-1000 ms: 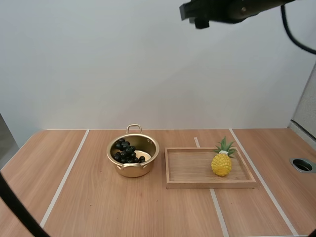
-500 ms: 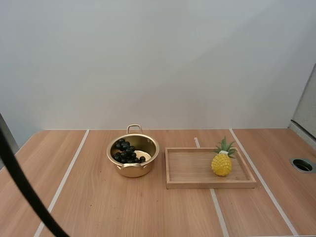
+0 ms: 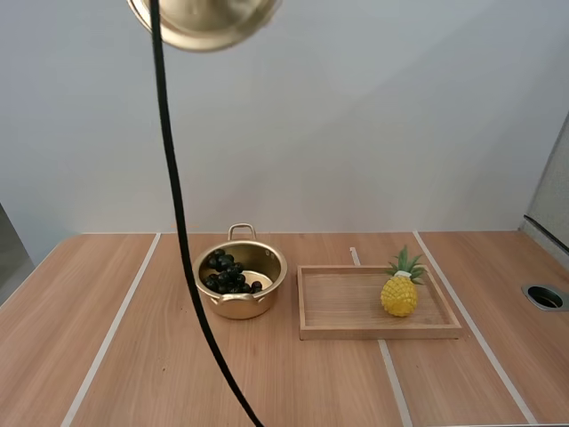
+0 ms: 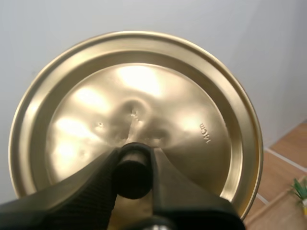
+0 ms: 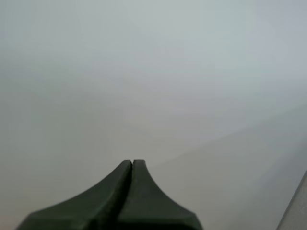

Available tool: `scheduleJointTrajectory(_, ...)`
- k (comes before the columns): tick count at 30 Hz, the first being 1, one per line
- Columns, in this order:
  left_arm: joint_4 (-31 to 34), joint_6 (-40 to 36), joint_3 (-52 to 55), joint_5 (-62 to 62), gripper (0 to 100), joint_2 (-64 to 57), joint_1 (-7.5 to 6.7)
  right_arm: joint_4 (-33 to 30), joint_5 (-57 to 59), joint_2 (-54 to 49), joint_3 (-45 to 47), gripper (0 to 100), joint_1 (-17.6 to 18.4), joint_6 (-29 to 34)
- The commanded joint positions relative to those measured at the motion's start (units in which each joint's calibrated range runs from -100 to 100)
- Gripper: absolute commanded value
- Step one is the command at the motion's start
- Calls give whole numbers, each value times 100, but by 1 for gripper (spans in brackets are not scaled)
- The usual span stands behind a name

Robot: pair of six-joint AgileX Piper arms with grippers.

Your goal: Open the pot, put the grape inside, and close it

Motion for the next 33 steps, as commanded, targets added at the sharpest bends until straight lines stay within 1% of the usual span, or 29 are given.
scheduleJointTrajectory(1, -271, 96, 365, -110, 0, 203, -4, -140, -114, -124, -66, 0, -20, 22)
scheduleJointTrajectory(6, -311, 116, 792, -69, 0, 753, -4, -360, -5, -139, -66, 0, -20, 22)
scheduleJointTrajectory(18, -377, 99, 1441, 111, 0, 2263, -4, -414, 34, -193, -94, 0, -20, 22)
scheduleJointTrajectory(26, -377, 139, 1699, 260, 0, 3147, -4, -458, 34, -193, -94, 0, -20, 22)
scheduleJointTrajectory(33, -377, 318, 1825, 539, 0, 3781, -4, -545, 34, -193, -94, 0, -20, 13)
